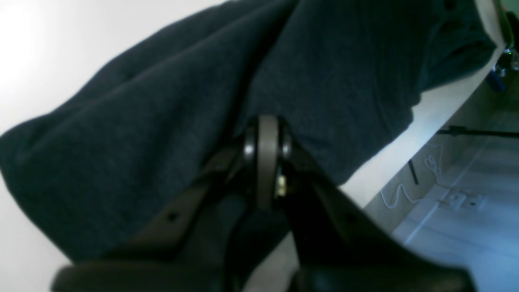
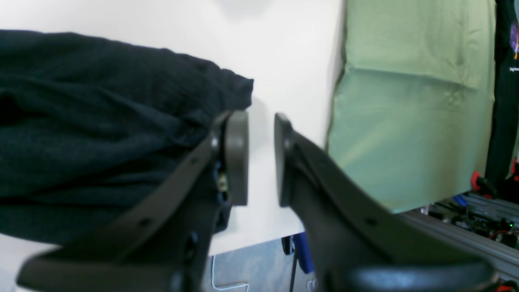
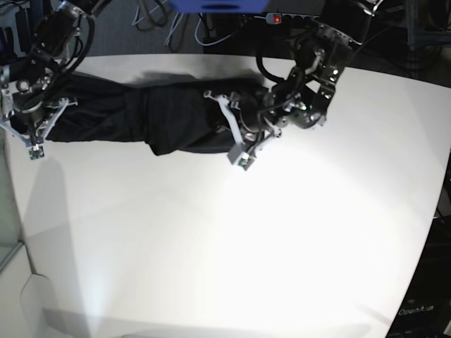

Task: Fold the T-shirt properly
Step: 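Lay the folded end onto the band's middle with the left gripper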

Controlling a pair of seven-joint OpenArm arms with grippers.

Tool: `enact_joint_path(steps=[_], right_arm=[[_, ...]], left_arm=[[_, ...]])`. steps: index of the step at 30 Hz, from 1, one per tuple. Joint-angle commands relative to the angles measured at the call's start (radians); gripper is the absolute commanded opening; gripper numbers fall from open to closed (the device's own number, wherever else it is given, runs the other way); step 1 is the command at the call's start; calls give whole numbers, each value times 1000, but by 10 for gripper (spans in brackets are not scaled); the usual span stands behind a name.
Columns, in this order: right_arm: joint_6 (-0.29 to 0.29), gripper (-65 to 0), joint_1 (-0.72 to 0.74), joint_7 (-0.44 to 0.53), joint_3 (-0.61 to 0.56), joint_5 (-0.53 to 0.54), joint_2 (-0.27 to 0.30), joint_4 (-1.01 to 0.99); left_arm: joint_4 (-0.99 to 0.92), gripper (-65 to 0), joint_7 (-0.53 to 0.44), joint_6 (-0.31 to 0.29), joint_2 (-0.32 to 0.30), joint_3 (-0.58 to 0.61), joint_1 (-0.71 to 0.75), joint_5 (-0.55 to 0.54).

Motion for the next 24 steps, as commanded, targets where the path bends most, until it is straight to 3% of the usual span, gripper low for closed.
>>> enact_joint_path(steps=[1, 6, 11, 20, 24], right_arm=[[-8, -558, 14, 12, 4, 0, 12, 15], [-8, -557, 16, 11, 7, -1, 12, 15], [-8, -547, 16, 8, 12, -1, 17, 15], [-8, -332, 16, 6, 13, -1, 17, 17], [-8, -312, 17, 5, 13, 3, 10, 15]], left_arm=[[13, -650, -26, -3, 4, 0, -13, -13], [-100, -650, -34, -3, -2, -5, -27, -8], [-209, -650, -104, -3, 0, -34, -45, -8], [-251, -650, -134, -6, -63, -36, -36, -13], [-251, -650, -134, -5, -106, -36, -35, -17]])
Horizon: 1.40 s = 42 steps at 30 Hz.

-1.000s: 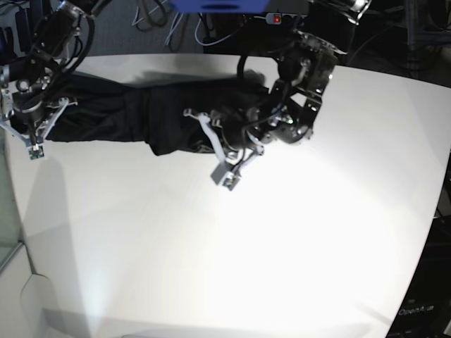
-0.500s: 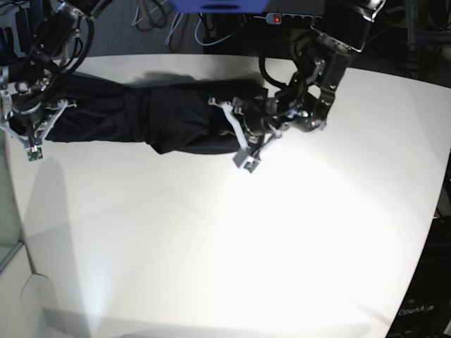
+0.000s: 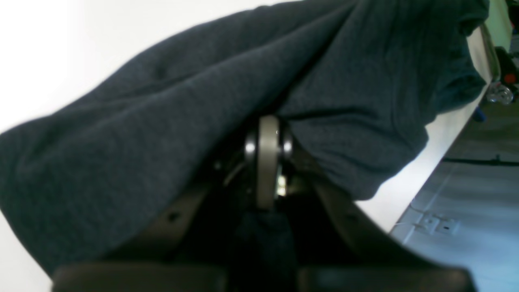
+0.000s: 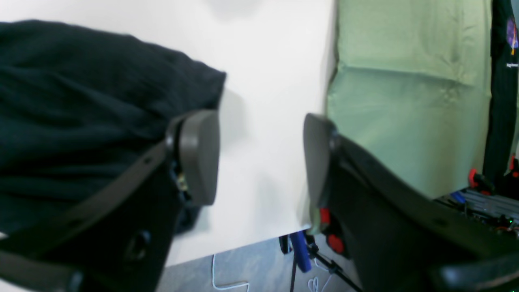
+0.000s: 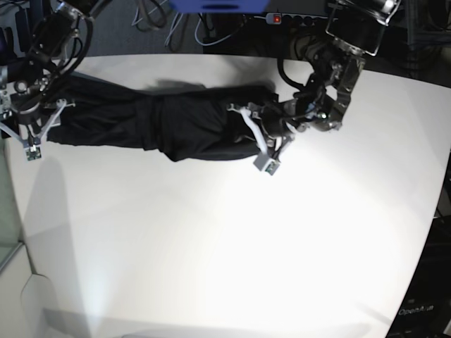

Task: Fold the T-shirt properly
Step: 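Lay the folded end onto the band's middle with the left gripper, then lift the band's other end with the right gripper toward the left gripper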

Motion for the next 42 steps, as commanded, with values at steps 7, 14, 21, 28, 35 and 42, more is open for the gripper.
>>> enact_joint_path(steps=[7, 14, 21, 28, 35, 42], right_arm=[[-8, -310, 87, 8, 108, 3, -84, 15], [-8, -274, 224, -229, 215, 5, -130, 12], [-8, -167, 280, -468, 204, 74, -121, -77], [-8, -175, 283, -514, 203, 359, -26, -367], [-8, -181, 282, -514, 131, 413, 25, -400], [-8, -181, 293, -514, 126, 414, 23, -400]], left_arm=[[-7, -650, 76, 60, -72, -2, 5, 99], [3, -650, 81, 58, -113, -2, 5, 97], [2, -650, 81, 57, -118, -30, 5, 97], [3, -650, 81, 57, -118, -32, 19, 97], [3, -650, 81, 57, -115, -32, 25, 97], [3, -650, 81, 60, -113, -32, 25, 97]])
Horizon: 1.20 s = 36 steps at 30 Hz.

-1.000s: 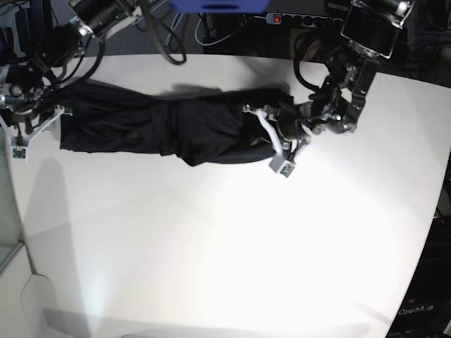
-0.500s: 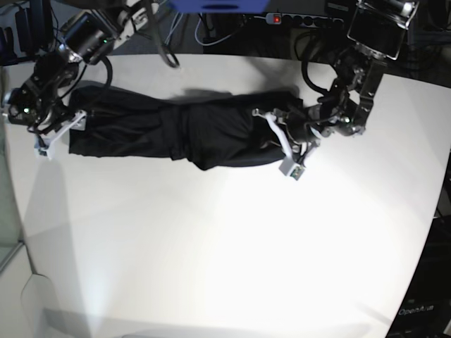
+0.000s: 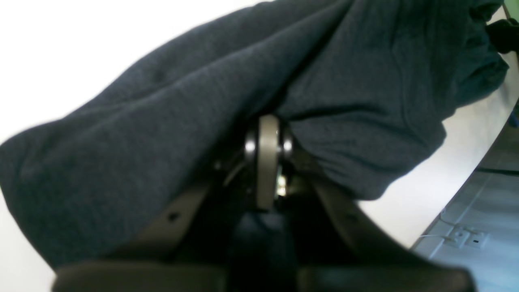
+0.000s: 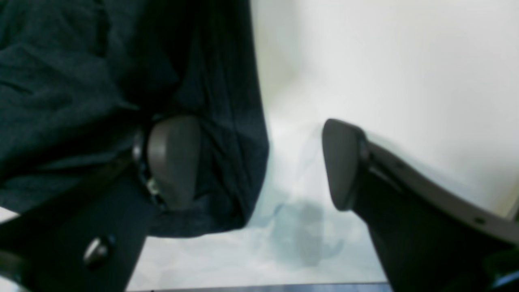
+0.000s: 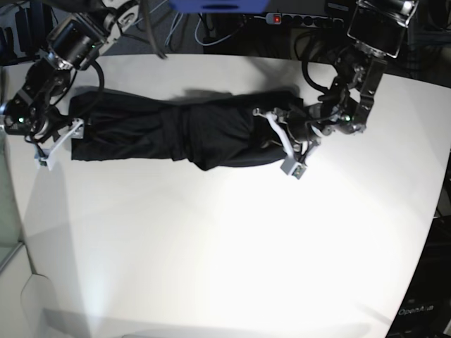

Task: Fold the T-shirt properly
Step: 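Lift the band's other end with the right gripper toward the left gripper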

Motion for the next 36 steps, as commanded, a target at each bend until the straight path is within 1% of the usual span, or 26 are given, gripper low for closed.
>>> enact_joint_path(steps=[1, 6, 9, 17, 19, 22, 23, 26, 29, 31, 36], right_arm=[[-4, -181, 12, -6, 0, 14, 1, 5], [-4, -190, 10, -6, 6, 14, -20, 3], [-4, -238, 10, -6, 7, 14, -40, 0], [-4, -440, 10, -7, 3, 14, -70, 0], [-4, -504, 10, -15, 3, 14, -74, 2], [-4, -624, 13, -47, 1, 14, -79, 3], [-4, -650, 23, -52, 1, 14, -82, 3], [-4, -648, 27, -52, 0, 14, -86, 23], [-4, -649, 26, -54, -11, 14, -89, 120], [-4, -650, 23, -80, -46, 12, -91, 201], [-4, -650, 30, -80, -123, 14, -94, 368]], left_arm=[[-12, -650, 98, 65, -18, 1, 18, 106], [-12, -650, 98, 65, -18, 1, 18, 107], [-12, -650, 98, 65, -18, 1, 16, 107], [-12, -650, 94, 65, -18, 1, 16, 107], [-12, -650, 94, 65, -16, 1, 16, 110], [-12, -650, 94, 65, -16, 1, 16, 107], [-12, -650, 94, 65, -16, 1, 16, 107], [-12, -650, 94, 65, -16, 1, 16, 107], [-12, -650, 91, 65, -16, 1, 18, 107], [-12, -650, 91, 65, -15, 1, 18, 107], [-12, -650, 92, 65, -15, 1, 18, 107]])
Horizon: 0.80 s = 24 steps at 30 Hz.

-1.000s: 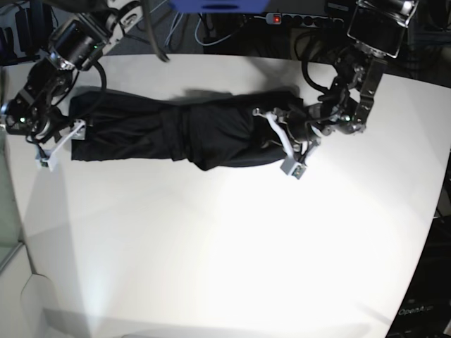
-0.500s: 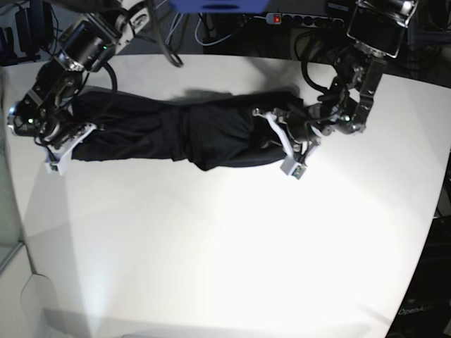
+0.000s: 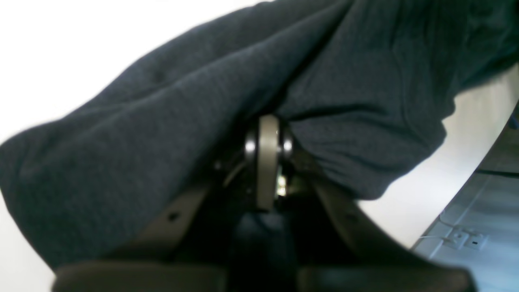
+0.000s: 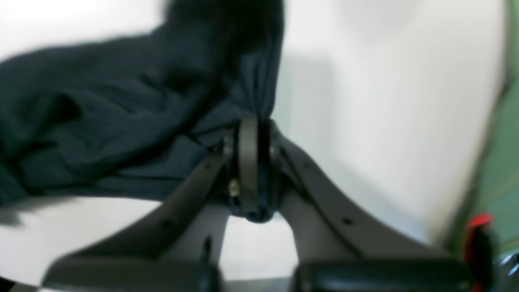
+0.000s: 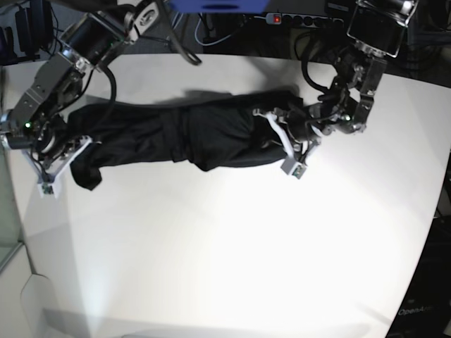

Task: Fold the T-shirt properly
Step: 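Lift the band's other end with the right gripper toward the left gripper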

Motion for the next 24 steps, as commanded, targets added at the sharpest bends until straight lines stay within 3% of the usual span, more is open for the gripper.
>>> enact_joint_path(steps=[1, 8, 12, 21, 24], right_arm=[[-4, -650, 15, 4, -13, 4, -2, 40], [-4, -650, 6, 4, -53, 4, -71, 69], [-4, -650, 6, 4, -61, 4, -71, 69], [-4, -650, -46, 4, -205, 5, -71, 69], [-4, -650, -56, 4, -216, 65, -71, 67]], left_arm=[[-12, -650, 91, 61, -17, 2, 16, 107], [-14, -650, 88, 61, -17, 2, 16, 107], [-12, -650, 88, 61, -15, 2, 14, 107], [-25, -650, 88, 61, 20, -35, 8, 116], [-25, -650, 92, 61, 40, -63, 7, 117]])
